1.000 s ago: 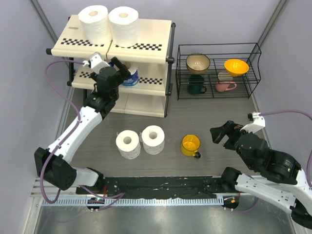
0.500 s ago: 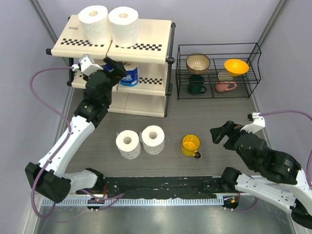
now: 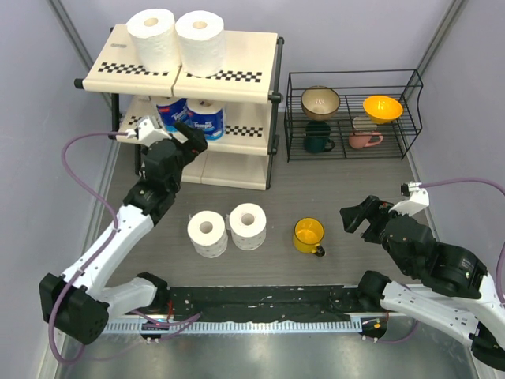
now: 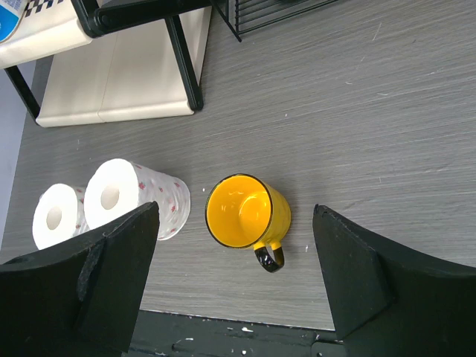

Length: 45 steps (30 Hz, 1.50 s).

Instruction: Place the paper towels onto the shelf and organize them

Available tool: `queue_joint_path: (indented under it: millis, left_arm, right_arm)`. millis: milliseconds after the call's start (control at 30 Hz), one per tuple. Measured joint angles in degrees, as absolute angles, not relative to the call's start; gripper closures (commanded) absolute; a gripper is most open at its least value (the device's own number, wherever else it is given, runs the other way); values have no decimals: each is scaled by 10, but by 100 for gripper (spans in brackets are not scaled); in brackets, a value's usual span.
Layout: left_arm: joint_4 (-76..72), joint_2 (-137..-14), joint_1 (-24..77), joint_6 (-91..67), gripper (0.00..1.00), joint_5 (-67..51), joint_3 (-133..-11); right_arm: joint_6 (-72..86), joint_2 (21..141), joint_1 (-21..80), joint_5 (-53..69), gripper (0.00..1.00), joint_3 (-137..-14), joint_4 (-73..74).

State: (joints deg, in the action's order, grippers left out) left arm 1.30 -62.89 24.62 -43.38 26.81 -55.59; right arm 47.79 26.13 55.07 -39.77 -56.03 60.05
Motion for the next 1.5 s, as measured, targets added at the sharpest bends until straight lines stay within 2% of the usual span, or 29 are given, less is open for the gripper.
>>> queue_joint_path:
  millis: [533, 1233, 1500]
  left_arm:
    - [-7, -711, 246, -436, 6, 268, -569]
    - [-16, -749, 246, -426, 6, 274, -617]
    - [-10, -715, 246, -429, 7, 264, -606]
  right_arm:
    - [478, 262, 551, -398, 10, -560, 601]
    - [483, 248, 551, -398, 10, -560, 616]
    - [484, 246, 551, -398, 10, -560, 620]
